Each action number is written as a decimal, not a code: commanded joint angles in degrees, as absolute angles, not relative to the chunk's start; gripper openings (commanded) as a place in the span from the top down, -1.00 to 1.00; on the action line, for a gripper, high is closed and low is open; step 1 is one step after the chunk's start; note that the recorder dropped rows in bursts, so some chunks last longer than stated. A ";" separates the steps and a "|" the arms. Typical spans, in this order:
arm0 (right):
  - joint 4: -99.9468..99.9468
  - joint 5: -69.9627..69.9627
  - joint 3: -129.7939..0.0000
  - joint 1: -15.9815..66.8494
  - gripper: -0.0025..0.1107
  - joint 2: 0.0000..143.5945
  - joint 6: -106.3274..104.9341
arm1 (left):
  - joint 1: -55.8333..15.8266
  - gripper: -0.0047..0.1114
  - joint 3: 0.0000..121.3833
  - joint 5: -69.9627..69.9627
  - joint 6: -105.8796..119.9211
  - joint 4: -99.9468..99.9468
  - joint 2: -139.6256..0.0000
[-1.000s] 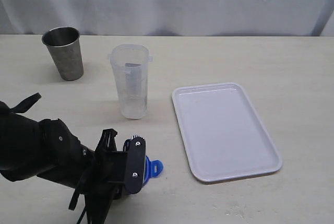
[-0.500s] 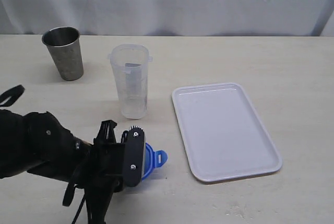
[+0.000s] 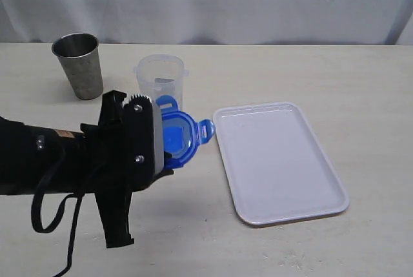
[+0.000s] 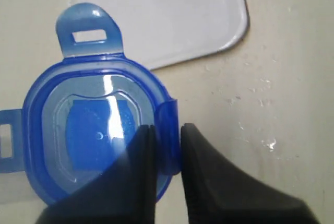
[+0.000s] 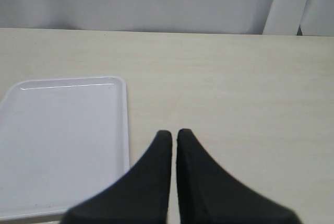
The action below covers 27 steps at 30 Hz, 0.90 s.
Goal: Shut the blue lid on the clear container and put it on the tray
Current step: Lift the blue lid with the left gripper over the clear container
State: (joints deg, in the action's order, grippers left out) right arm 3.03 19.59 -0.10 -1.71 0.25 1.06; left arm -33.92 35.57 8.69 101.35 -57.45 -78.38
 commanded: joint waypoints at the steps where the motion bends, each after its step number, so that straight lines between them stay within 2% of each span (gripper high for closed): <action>1: 3.42 19.59 0.00 -1.87 0.89 0.00 1.31 | -34.01 0.92 35.75 6.99 98.36 -57.69 -74.27; 17: 3.42 19.59 0.00 -1.87 0.89 0.00 1.31 | -34.01 0.92 49.41 16.18 95.40 -62.34 -73.86; 27: 3.42 19.59 0.00 -1.87 0.89 0.00 1.31 | -33.79 0.92 51.50 18.97 95.63 -65.36 -73.86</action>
State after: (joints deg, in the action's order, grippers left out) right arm 3.03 19.59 -0.10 -1.71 0.25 1.06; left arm -33.92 51.04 18.25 95.99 -64.62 -74.06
